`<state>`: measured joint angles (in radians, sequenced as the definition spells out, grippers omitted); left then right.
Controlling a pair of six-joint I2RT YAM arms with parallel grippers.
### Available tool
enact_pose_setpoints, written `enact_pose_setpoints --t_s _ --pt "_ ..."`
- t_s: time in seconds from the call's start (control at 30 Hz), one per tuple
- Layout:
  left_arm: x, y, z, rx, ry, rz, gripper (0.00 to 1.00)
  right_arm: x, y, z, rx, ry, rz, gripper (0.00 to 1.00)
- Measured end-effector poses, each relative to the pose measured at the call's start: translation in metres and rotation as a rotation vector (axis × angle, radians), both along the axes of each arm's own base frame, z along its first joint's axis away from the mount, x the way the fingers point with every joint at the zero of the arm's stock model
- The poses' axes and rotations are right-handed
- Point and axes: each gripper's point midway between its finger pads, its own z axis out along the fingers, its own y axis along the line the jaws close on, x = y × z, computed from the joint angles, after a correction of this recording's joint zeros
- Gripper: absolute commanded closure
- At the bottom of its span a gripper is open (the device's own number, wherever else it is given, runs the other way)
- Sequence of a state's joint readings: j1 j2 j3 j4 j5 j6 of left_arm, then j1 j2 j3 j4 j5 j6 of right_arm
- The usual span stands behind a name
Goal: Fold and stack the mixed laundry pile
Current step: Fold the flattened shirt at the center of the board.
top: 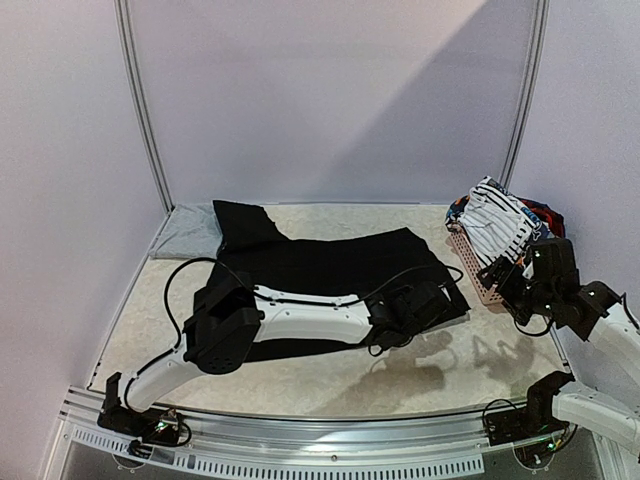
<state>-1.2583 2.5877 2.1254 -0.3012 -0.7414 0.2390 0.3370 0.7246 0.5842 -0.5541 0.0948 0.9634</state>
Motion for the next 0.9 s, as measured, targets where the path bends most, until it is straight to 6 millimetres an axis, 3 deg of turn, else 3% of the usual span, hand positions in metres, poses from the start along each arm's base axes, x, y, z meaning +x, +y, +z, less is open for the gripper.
enact_pose_setpoints --t_s 0.07,0.33,0.53,0.63,0.77,0.8,0.9 --pt "0.004 0.003 0.004 0.007 -0.027 0.018 0.99 -0.001 0.000 0.000 -0.001 0.000 0.000 0.03" --pt "0.011 0.016 0.007 0.040 -0.087 0.056 1.00 -0.002 0.002 0.001 0.008 0.002 0.011 0.04" --pt "-0.003 0.056 -0.005 0.115 -0.046 0.068 1.00 -0.002 0.009 0.001 0.042 -0.004 0.039 0.05" --pt "-0.009 0.069 0.003 0.106 -0.022 0.072 0.87 0.000 0.017 -0.003 0.071 0.002 0.067 0.07" --pt "-0.014 0.072 0.008 0.080 0.014 0.074 0.47 0.005 0.030 -0.015 0.110 0.028 0.110 0.12" --pt "-0.016 0.074 0.006 0.069 0.033 0.074 0.41 0.006 0.034 -0.020 0.119 0.038 0.123 0.13" --pt "-0.026 0.085 -0.003 0.067 0.097 0.068 0.34 0.011 0.046 -0.031 0.144 0.072 0.167 0.18"
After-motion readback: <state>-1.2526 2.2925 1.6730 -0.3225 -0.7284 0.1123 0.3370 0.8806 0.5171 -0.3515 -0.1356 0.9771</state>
